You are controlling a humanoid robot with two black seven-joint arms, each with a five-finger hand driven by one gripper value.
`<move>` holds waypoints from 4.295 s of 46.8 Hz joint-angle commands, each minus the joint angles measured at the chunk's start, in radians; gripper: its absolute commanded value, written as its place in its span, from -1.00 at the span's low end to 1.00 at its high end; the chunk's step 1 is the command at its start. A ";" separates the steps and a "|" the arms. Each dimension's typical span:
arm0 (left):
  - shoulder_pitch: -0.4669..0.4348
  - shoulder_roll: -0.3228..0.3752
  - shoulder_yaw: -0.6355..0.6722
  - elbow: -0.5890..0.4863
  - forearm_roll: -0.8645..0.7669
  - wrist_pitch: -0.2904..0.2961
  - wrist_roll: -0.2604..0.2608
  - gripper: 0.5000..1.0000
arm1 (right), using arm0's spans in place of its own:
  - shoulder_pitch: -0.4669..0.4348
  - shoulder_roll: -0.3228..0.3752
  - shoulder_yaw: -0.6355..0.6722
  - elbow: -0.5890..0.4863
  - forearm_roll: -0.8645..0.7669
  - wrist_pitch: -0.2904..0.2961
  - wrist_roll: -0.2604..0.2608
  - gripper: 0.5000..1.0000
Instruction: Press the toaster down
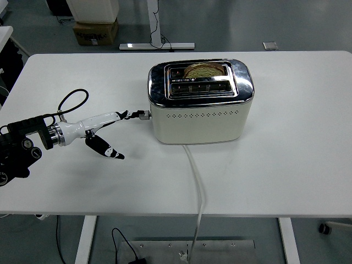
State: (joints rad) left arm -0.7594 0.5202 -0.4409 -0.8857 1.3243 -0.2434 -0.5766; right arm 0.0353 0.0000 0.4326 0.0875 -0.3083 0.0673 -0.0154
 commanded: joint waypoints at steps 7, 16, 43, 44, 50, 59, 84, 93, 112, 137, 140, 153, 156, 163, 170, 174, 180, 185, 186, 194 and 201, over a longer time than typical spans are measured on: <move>0.006 0.000 0.008 0.004 -0.002 0.001 -0.002 1.00 | 0.000 0.000 0.000 0.000 0.000 0.000 0.000 0.99; 0.012 0.000 0.008 0.020 -0.011 0.003 -0.002 1.00 | 0.000 0.000 0.000 0.000 0.000 0.000 0.000 0.99; 0.041 0.020 0.008 0.022 -0.154 0.012 -0.008 1.00 | 0.000 0.000 0.000 0.000 0.000 0.000 0.000 0.99; 0.040 0.020 0.008 0.024 -0.175 0.012 -0.008 1.00 | 0.000 0.000 0.000 0.000 0.000 0.000 0.000 0.99; 0.040 0.037 0.008 0.025 -0.249 0.012 -0.008 1.00 | 0.000 0.000 0.000 0.000 0.000 0.000 0.000 0.99; 0.029 0.055 0.008 0.066 -0.413 0.012 -0.005 1.00 | 0.000 0.000 0.000 0.000 0.000 0.000 0.000 0.99; 0.014 0.069 0.005 0.088 -0.968 0.016 -0.003 1.00 | 0.000 0.000 0.000 0.000 0.000 0.000 0.000 0.99; 0.012 0.064 -0.001 0.094 -1.067 0.027 -0.006 1.00 | 0.000 0.000 0.000 0.000 0.000 0.000 0.000 0.99; 0.011 0.052 -0.004 0.139 -1.238 0.072 -0.008 1.00 | 0.000 0.000 0.000 0.000 0.000 0.000 0.000 0.99; -0.011 -0.005 -0.028 0.228 -1.358 0.059 -0.008 1.00 | 0.000 0.000 0.000 0.000 0.000 0.000 0.000 0.99; -0.009 -0.011 -0.033 0.229 -1.373 0.058 -0.008 1.00 | 0.000 0.000 0.000 0.000 0.000 0.000 0.000 0.99; -0.011 -0.156 -0.139 0.378 -1.390 0.030 -0.008 1.00 | 0.000 0.000 0.000 0.000 0.000 0.000 0.000 0.99; -0.009 -0.189 -0.162 0.425 -1.390 0.004 -0.008 1.00 | 0.000 0.000 0.000 0.000 0.000 0.000 0.000 0.99; -0.009 -0.224 -0.173 0.464 -1.393 -0.034 -0.009 1.00 | 0.000 0.000 0.000 0.000 0.002 0.000 0.000 0.99; -0.008 -0.239 -0.180 0.465 -1.427 -0.037 -0.011 1.00 | 0.000 0.000 0.000 0.000 0.002 0.000 0.000 0.99; -0.009 -0.253 -0.182 0.468 -1.432 -0.036 -0.011 1.00 | 0.000 0.000 0.000 0.000 0.000 0.000 0.000 0.99; -0.011 -0.275 -0.183 0.493 -1.432 -0.037 -0.006 1.00 | 0.000 0.000 0.002 0.000 0.000 0.000 0.000 0.99; -0.011 -0.289 -0.183 0.502 -1.432 -0.039 -0.002 1.00 | 0.000 0.000 0.000 0.000 0.000 0.000 0.000 0.99; -0.011 -0.290 -0.183 0.501 -1.432 -0.039 -0.002 1.00 | 0.000 0.000 0.000 0.000 0.000 0.000 0.000 0.99; -0.012 -0.293 -0.182 0.502 -1.429 -0.040 0.000 1.00 | -0.002 0.000 0.002 0.000 0.002 0.000 0.000 0.99; -0.024 -0.295 -0.179 0.502 -1.416 -0.040 0.003 1.00 | -0.008 0.000 0.002 0.000 0.002 0.000 -0.005 0.99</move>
State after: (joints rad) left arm -0.7806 0.2256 -0.6206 -0.3835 -0.0937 -0.2853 -0.5757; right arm 0.0321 0.0000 0.4340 0.0875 -0.3063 0.0675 -0.0180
